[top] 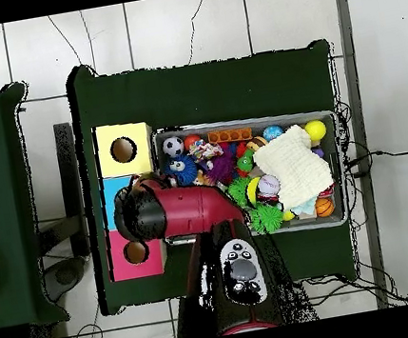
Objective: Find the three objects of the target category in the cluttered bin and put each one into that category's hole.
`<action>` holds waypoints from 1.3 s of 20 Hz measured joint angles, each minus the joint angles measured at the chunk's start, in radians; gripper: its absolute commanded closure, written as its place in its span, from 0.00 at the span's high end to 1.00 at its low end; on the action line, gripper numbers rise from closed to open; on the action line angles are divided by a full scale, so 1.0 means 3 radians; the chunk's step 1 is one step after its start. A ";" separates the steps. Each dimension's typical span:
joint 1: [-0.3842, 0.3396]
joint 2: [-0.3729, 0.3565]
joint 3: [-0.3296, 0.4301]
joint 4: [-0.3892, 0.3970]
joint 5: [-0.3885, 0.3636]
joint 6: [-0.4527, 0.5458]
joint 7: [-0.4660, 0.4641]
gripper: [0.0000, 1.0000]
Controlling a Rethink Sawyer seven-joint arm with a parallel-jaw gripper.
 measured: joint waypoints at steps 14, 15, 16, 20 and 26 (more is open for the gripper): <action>-0.0122 -0.0106 0.0026 0.0250 -0.0053 -0.0027 0.0000 1.00; -0.0172 -0.0093 0.0035 0.0282 -0.0088 -0.0043 0.0000 1.00; -0.0199 -0.0079 0.0039 0.0294 -0.0114 -0.0052 0.0000 1.00; -0.0367 0.0037 0.0079 0.0325 -0.0305 -0.0069 0.0000 1.00; -0.0796 0.0419 0.0128 0.0313 -0.0853 -0.0082 0.0000 1.00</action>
